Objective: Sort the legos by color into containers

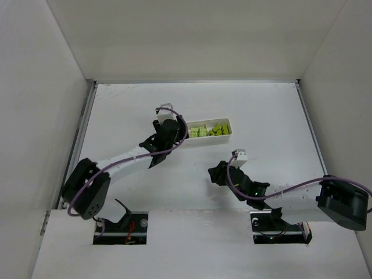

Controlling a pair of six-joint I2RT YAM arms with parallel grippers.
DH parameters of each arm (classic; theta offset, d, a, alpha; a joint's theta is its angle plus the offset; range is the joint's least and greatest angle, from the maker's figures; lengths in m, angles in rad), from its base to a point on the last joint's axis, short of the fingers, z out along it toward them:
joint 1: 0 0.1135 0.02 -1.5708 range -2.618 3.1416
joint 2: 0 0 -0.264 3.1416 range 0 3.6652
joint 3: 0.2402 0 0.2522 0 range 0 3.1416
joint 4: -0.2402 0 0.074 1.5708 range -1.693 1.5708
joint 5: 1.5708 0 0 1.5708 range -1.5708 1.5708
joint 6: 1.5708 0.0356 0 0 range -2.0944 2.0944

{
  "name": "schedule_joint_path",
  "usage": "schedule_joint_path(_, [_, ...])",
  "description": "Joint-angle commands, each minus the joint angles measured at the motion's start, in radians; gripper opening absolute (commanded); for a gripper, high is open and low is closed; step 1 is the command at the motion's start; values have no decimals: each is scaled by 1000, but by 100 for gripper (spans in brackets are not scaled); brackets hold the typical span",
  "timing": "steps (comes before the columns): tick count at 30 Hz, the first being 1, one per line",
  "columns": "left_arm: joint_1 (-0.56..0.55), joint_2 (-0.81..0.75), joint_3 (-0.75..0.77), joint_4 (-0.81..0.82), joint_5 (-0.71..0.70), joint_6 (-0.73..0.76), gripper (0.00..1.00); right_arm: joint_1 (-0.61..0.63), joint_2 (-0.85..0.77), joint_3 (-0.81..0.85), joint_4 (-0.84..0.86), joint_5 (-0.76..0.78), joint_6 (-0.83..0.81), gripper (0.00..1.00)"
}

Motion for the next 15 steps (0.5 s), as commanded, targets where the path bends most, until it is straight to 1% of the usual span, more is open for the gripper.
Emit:
schedule_joint_path(1, [-5,-166,-80,4,-25,15,64,7,-46,4,-1,32,0,50])
schedule_joint_path(2, [-3,-210,-114,-8,-28,11,66,7,-66,2,-12,34,4,51])
schedule_joint_path(4, [1,-295,-178,-39,-33,-4,75,7,-90,2,-34,34,0,54])
schedule_joint_path(5, [4,-339,-211,-54,-30,-14,100,7,-103,4,-49,37,-2,55])
schedule_joint_path(11, [52,-608,-344,-226,-30,-95,100,15,-222,27,-202,83,-12,66])
schedule_joint_path(15, [107,-741,-387,-342,16,-156,100,15,-346,21,-343,136,-8,75])
